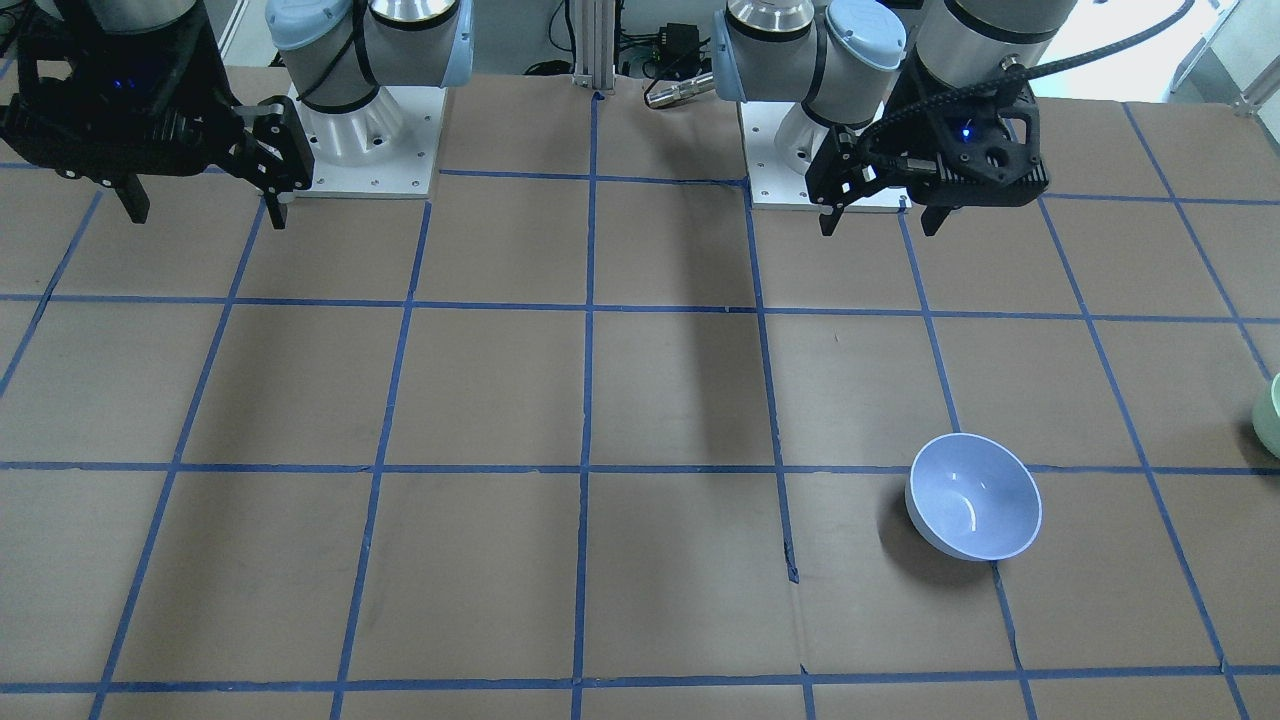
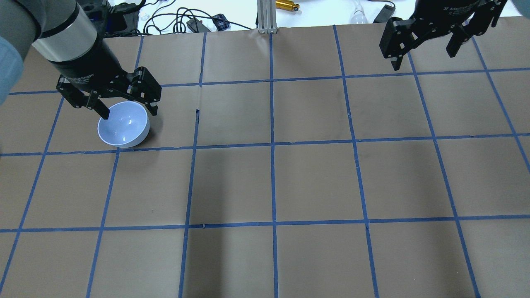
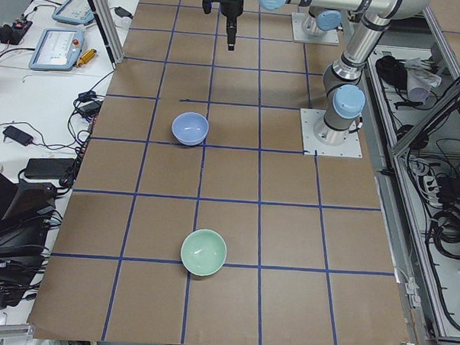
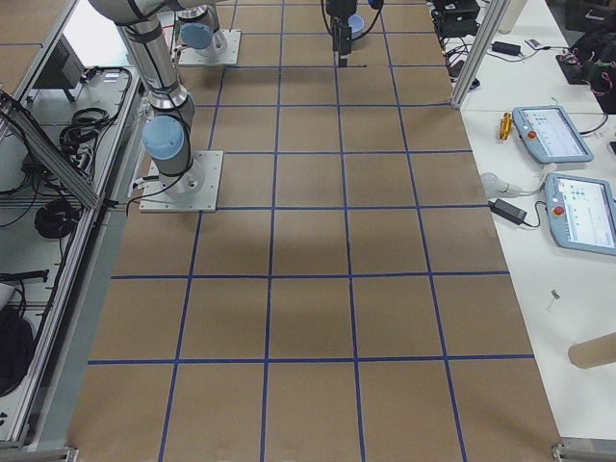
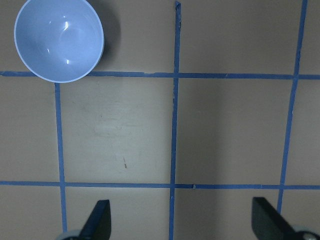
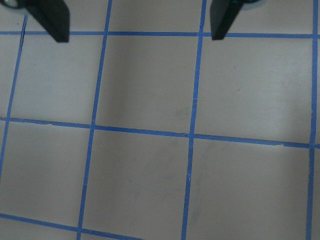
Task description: Stack green bowl on blue bowl
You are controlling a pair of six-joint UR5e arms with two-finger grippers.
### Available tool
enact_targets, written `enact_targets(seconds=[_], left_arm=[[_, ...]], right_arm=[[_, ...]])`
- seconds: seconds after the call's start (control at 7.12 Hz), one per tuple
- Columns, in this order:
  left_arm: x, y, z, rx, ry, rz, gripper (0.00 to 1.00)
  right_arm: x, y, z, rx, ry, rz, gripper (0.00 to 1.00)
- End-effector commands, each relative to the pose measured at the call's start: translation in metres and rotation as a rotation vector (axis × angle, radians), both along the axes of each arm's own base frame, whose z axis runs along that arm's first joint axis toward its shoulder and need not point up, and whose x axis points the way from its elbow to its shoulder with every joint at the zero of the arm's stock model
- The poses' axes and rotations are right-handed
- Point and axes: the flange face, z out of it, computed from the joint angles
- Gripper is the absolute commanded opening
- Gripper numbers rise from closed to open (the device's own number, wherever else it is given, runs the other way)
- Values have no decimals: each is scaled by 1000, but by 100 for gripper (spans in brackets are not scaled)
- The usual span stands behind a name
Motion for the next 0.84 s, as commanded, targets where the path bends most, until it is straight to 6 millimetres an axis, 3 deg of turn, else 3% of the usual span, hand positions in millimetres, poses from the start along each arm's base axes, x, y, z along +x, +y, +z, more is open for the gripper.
enact_targets(seconds=[0.0,0.7], left_arm=[[0,3,2,-2,-2,-3,100],[5,4,3,-2,-5,6,100]], right_arm=[[0,0,0,0,0,-1,100],[0,0,0,0,0,-1,100]])
